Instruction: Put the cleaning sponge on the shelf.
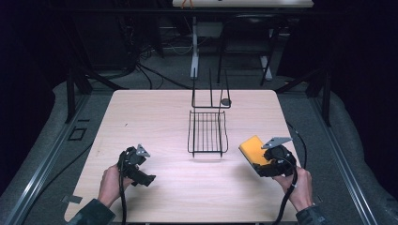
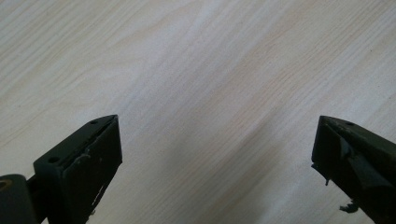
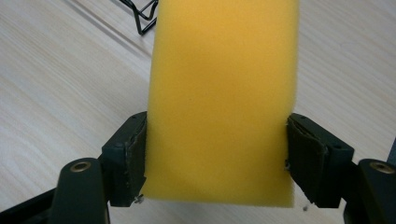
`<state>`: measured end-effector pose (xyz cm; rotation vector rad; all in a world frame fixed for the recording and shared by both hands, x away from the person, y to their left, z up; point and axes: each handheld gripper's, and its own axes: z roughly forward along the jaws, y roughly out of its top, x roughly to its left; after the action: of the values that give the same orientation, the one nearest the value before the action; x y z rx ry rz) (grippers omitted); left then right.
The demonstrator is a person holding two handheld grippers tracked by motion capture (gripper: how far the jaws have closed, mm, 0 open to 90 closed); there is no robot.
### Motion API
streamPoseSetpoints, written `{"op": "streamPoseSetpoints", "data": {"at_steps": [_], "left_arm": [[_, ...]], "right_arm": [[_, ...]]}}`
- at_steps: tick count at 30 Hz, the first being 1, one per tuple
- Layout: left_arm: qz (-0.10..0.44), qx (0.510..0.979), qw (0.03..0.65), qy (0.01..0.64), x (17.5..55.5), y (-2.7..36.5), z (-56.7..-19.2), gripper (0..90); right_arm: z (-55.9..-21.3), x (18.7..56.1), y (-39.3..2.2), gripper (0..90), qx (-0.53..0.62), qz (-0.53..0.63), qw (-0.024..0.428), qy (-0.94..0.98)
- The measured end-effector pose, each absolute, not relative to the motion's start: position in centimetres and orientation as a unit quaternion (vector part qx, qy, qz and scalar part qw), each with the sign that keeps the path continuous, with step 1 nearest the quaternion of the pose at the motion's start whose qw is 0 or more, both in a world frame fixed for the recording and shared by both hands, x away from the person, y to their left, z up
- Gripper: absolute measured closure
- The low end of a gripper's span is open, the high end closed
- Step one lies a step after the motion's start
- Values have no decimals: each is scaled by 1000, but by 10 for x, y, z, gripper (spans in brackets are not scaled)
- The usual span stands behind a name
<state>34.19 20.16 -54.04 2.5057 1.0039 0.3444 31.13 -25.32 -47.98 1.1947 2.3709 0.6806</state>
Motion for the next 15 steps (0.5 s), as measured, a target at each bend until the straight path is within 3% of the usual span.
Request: {"op": "streamPoseSetpoints", "data": {"at_steps": [15], "left_arm": [[127,904,200,355,342,199,-541,26]], "right_arm": [[-465,323,-240,284,413,261,214,846]]}}
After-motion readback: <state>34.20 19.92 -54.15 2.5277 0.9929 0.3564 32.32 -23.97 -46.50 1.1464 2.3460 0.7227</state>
